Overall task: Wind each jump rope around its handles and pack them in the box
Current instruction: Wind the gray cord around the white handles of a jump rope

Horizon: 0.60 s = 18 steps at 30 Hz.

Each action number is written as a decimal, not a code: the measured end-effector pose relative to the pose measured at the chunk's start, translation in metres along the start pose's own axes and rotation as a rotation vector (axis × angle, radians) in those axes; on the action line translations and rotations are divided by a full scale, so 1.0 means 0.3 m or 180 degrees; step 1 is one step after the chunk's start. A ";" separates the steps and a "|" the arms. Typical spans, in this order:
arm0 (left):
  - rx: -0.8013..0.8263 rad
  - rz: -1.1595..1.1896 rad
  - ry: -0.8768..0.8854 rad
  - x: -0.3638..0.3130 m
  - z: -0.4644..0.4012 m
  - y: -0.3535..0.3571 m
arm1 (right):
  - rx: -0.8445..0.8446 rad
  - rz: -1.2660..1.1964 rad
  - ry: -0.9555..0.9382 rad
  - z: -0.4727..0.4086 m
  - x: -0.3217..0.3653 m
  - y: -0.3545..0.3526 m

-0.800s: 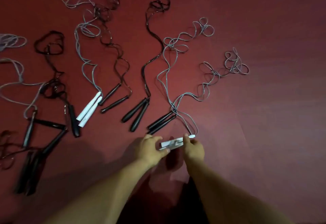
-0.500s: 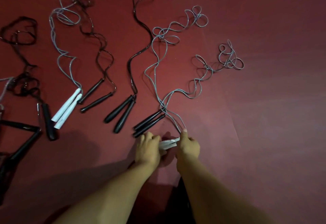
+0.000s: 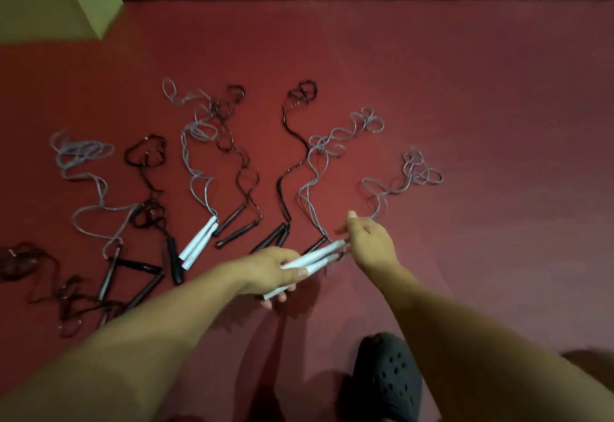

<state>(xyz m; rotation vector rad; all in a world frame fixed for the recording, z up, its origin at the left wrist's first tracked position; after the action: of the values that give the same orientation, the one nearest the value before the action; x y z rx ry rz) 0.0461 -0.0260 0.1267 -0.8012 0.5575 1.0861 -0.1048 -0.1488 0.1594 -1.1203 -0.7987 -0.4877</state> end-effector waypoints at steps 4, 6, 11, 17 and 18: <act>-0.0637 -0.0216 0.0431 -0.164 0.221 -0.166 | 0.0406 -0.0094 -0.0121 0.080 0.242 -0.114; -0.0878 -0.0182 0.0566 -0.232 0.342 -0.239 | 0.0498 0.0002 -0.0479 0.126 0.374 -0.160; -0.1250 0.0058 0.0891 -0.396 0.611 -0.357 | 0.0944 -0.0522 -0.0984 0.228 0.677 -0.239; -0.1763 0.0753 0.0867 -0.354 0.788 -0.346 | 0.1972 -0.0946 -0.1232 0.378 0.768 -0.191; -0.1849 0.0749 0.0802 -0.346 0.813 -0.354 | 0.2186 -0.0826 -0.1222 0.387 0.764 -0.174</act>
<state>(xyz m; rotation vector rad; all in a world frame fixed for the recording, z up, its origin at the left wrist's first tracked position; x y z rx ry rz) 0.1091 0.0857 0.3818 -1.4194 0.5618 1.3999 -0.0326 -0.0517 0.3920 -0.4694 -1.3335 -0.1760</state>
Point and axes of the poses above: each hand's wrist, its own z-axis away from the middle knuckle, its own y-axis out of the palm, x = y × z, the point moved 5 cm from there along -z, towards the middle knuckle
